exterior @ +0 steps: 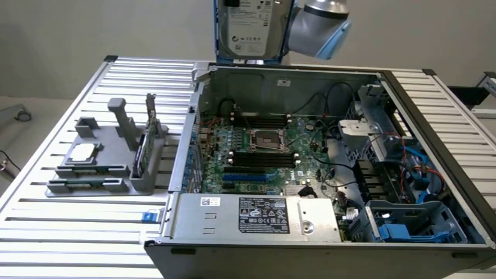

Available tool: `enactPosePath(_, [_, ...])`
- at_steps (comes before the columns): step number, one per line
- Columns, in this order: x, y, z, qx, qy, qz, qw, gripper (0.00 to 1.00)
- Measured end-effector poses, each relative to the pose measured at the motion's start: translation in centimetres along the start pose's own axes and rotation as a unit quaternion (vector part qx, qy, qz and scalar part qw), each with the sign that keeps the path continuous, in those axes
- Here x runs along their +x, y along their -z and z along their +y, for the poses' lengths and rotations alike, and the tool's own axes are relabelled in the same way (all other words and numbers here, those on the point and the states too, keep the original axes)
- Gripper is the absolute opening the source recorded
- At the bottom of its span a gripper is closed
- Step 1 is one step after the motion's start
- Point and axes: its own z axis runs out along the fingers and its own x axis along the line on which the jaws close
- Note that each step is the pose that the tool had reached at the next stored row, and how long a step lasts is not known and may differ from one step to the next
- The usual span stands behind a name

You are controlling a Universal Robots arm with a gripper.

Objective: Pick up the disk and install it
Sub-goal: 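Insert the first disk wire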

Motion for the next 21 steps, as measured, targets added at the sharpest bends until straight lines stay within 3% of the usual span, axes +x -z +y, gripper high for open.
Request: enactPosePath(21, [8.4,1.38,-0.50,-0.0053,-0.001,-0.0023,1.0000,0.32])
